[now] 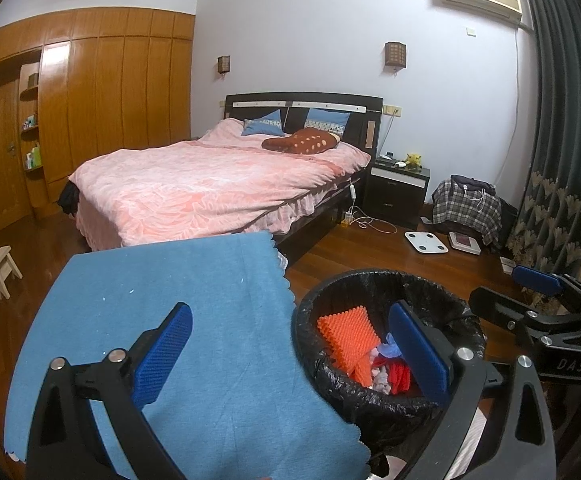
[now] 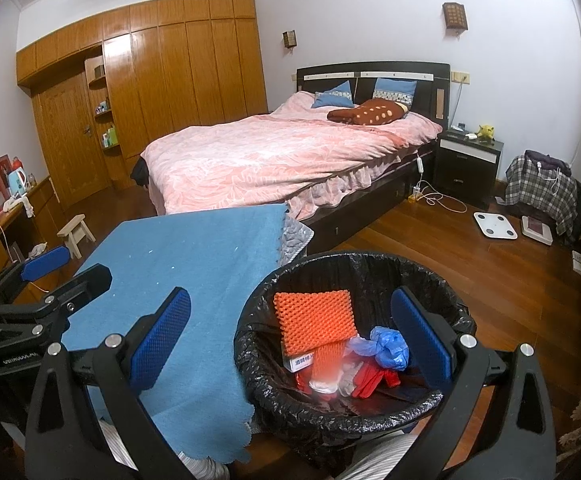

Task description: Collect trash

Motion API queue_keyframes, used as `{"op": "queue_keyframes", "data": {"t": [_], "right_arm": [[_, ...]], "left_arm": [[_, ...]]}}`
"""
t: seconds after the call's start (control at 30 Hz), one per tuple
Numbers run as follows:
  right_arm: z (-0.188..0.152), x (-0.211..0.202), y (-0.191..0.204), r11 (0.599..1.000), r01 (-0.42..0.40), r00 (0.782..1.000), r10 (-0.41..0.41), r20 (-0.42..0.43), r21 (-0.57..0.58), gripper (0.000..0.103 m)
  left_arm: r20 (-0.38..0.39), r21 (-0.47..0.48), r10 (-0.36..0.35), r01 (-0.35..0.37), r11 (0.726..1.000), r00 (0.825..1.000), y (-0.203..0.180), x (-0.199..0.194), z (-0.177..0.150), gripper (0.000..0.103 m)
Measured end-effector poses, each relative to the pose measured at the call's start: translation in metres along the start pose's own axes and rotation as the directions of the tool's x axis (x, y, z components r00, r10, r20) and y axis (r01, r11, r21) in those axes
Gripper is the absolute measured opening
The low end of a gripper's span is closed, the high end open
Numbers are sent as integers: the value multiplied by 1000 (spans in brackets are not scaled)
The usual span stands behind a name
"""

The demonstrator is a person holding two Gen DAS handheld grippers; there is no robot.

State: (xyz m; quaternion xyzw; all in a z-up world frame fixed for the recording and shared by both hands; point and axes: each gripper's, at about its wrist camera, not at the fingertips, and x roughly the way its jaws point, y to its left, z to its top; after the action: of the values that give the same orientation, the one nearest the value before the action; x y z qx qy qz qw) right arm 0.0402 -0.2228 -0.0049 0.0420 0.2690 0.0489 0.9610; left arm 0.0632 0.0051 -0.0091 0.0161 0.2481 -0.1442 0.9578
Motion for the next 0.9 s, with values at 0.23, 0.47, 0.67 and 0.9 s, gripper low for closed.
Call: {"op": "queue_keyframes", "data": {"t": [0.23, 0.47, 0.67, 0.9], "right_arm": [[0, 1, 2, 1000, 0, 1000, 0, -1, 0, 98], [1, 1, 1, 1000, 0, 1000, 0, 0, 1, 98], [1, 0, 2, 1000, 0, 1000, 0, -2, 1, 98], [2, 1, 1, 1000, 0, 1000, 0, -2, 1, 98]], "left_arm": [[-2, -1, 2, -2, 1000, 1000, 2, -2, 0, 97], [-3, 0, 3, -3, 1000, 1000, 2, -2, 1, 97], [-2, -1, 2, -2, 1000, 1000, 2, -1, 1, 97], [-2, 0, 1, -1, 1000, 1000, 2, -2, 1, 97]]}}
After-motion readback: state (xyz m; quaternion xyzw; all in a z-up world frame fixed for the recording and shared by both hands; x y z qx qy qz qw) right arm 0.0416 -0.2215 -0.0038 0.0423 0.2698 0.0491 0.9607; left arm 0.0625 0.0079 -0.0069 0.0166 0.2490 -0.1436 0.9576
